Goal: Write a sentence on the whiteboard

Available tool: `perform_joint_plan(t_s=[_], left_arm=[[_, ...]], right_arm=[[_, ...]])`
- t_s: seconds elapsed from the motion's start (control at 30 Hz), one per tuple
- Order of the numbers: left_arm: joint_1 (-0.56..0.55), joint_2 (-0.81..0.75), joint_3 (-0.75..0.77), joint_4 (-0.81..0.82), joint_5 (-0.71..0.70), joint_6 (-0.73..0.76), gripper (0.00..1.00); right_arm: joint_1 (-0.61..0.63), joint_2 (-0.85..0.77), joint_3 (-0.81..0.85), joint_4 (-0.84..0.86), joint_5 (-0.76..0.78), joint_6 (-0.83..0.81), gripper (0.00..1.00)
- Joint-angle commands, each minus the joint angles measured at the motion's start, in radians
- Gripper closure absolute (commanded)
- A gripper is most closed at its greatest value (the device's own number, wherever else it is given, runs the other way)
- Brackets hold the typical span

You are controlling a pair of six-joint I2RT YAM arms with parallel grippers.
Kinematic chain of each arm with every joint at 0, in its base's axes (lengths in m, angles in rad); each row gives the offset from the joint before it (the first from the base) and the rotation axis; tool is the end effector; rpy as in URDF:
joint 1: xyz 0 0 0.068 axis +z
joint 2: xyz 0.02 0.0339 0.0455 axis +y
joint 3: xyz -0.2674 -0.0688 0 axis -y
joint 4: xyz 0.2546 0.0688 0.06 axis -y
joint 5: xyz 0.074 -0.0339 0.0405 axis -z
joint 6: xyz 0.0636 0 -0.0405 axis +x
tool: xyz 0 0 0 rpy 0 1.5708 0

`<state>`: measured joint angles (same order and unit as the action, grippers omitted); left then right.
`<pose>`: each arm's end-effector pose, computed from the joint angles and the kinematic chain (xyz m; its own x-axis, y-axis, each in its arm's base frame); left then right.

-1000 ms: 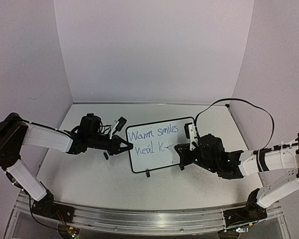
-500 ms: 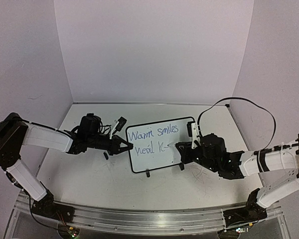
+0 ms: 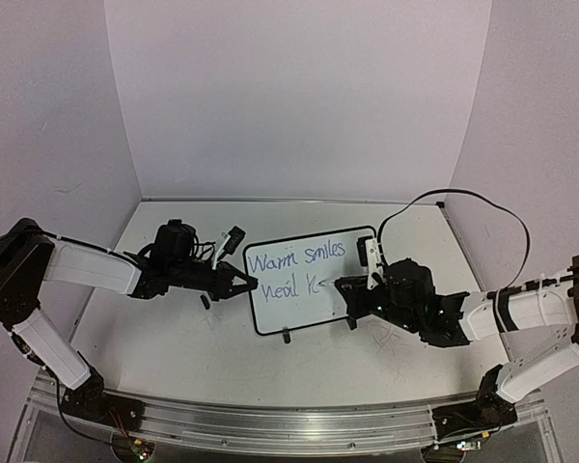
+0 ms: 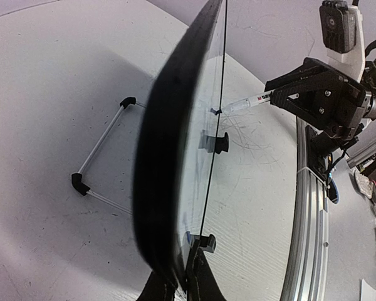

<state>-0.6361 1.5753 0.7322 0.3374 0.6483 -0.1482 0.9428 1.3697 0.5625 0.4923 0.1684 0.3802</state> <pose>0.2543 -0.2355 0.1703 -0.5181 0.2363 -0.8221 0.8311 0.3663 -0.4185 0.1943 0.2494 0.1908 -0.4303 0.0301 -0.9022 -0.5863 0.7506 0.3047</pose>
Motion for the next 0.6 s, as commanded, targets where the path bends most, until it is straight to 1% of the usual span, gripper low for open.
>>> perform_joint_plan(t_s=[0.0, 0.57], left_arm=[[0.01, -0.006, 0.02, -0.067, -0.157, 0.067, 1.0], [0.009, -0.003, 0.022, -0.071, -0.158, 0.065, 1.0]], right_arm=[[-0.011, 0.001, -0.013, -0.04, 0.023, 0.01, 1.0], [-0.017, -0.027, -0.019, -0.086, 0.056, 0.004, 1.0]])
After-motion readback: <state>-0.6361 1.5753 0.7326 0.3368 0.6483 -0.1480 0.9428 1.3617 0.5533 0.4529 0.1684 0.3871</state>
